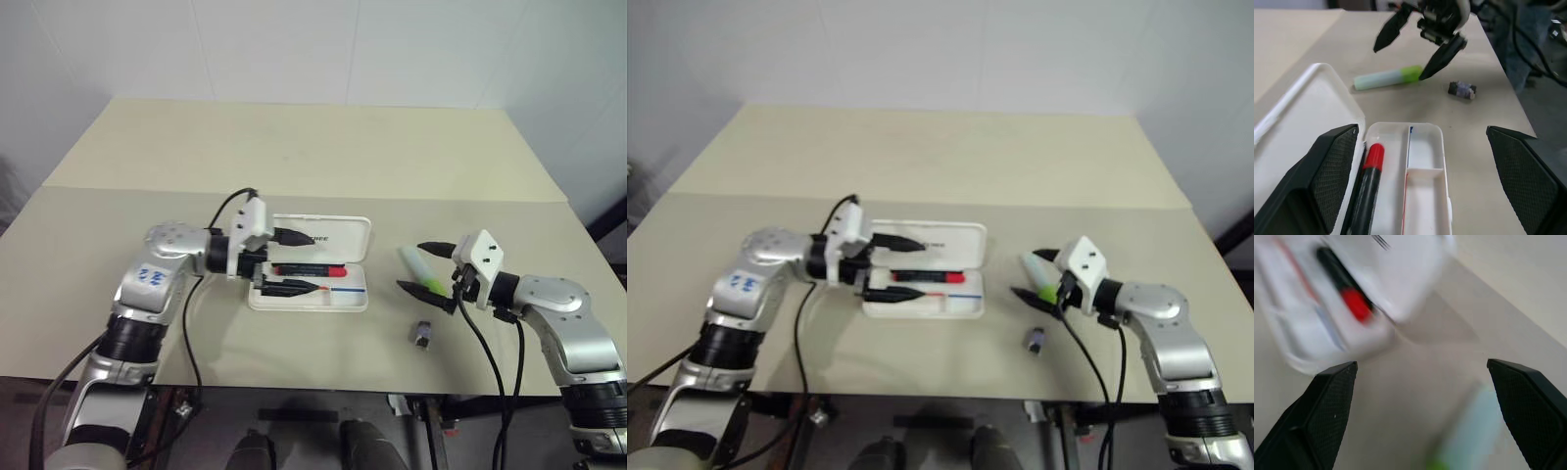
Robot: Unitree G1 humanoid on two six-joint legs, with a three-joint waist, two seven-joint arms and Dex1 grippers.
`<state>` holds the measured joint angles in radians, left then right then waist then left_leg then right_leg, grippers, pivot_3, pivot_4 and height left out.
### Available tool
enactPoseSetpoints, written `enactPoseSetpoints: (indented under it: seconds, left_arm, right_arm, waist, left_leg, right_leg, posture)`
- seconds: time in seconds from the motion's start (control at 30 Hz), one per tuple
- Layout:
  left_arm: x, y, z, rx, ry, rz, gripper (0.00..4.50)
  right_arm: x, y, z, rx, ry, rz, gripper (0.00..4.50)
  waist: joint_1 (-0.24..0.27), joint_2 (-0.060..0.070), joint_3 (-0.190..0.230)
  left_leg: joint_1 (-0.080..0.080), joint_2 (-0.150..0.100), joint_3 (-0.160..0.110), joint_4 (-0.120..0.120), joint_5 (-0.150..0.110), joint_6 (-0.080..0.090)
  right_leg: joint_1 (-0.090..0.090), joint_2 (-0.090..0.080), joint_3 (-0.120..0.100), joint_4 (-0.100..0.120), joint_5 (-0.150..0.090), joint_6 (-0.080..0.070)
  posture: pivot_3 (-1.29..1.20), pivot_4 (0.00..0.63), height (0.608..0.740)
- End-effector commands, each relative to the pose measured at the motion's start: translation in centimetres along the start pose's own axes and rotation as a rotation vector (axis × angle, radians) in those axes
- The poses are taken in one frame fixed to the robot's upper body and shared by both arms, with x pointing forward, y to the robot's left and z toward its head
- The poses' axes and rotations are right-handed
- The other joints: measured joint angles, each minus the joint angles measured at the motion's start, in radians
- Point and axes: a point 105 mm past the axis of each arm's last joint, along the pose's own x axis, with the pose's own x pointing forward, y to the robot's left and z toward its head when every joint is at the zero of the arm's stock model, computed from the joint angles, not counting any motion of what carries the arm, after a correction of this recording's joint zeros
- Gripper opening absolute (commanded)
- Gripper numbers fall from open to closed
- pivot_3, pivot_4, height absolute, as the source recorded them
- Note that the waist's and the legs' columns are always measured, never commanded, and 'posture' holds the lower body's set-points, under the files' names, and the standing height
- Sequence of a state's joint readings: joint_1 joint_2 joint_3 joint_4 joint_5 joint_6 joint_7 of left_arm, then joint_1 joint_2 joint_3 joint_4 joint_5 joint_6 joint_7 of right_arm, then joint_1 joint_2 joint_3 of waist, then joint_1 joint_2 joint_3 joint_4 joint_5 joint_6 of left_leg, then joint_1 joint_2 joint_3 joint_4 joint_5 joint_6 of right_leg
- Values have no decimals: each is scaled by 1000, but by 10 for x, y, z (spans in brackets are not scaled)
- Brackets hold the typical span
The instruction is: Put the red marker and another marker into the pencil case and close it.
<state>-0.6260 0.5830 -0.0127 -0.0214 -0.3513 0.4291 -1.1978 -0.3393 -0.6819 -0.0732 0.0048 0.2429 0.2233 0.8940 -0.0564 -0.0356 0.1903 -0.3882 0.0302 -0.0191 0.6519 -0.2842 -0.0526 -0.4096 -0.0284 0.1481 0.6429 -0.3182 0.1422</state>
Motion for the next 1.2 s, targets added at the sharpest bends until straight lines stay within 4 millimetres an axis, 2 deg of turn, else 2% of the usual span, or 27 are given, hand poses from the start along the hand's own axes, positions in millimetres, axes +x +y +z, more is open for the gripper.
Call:
enactPoseSetpoints:
  seconds: [0.03, 0.27, 0.63, 0.8, 1.03, 1.2]
  left_arm:
    - [-27, 1, 6, 22, -15, 67, 4461]
    - [-71, -10, 3, 2, -36, 99, 4461]
    - [-118, -24, -9, -1, -11, 121, 4461]
    - [-131, -20, -10, 6, -3, 154, 4461]
    - [-129, -17, -9, 23, 4, 159, 4461]
    - [-126, -15, -9, 31, -3, 152, 4461]
  right_arm:
    - [4, -13, -3, 26, 30, -86, 4500]
    - [15, -23, -20, 160, 85, -175, 4500]
    - [21, -20, -38, 280, 164, -205, 4500]
    - [21, -21, -49, 336, 208, -228, 4500]
    - [24, -21, -30, 289, 128, -213, 4500]
    - [23, -25, -35, 293, 155, -238, 4500]
  waist:
    - [-2, 0, 0]
    - [-2, 0, 0]
    - [-8, 0, 0]
    - [-21, -1, 0]
    - [-28, -2, -1]
    - [-28, -1, -1]
  left_leg:
    - [0, 0, 0, 0, 0, 0]
    - [0, 0, 0, -1, 0, 0]
    - [0, 0, 1, -3, 0, 0]
    - [1, 0, 1, -3, 0, 0]
    - [1, 1, 1, -3, 0, 0]
    - [0, 1, 1, -4, 0, 0]
  right_leg:
    - [0, 0, 0, 0, 0, 0]
    - [0, 0, 0, -1, 0, 0]
    - [0, 0, 0, -4, 0, 0]
    - [1, 0, 0, -4, 0, -1]
    - [1, 0, 0, -4, 0, 0]
    - [0, 0, 0, -5, 0, 0]
  posture:
    - [0, 150, 740]
    - [0, 150, 740]
    - [0, 150, 740]
    - [0, 150, 740]
    - [0, 150, 740]
    - [0, 150, 740]
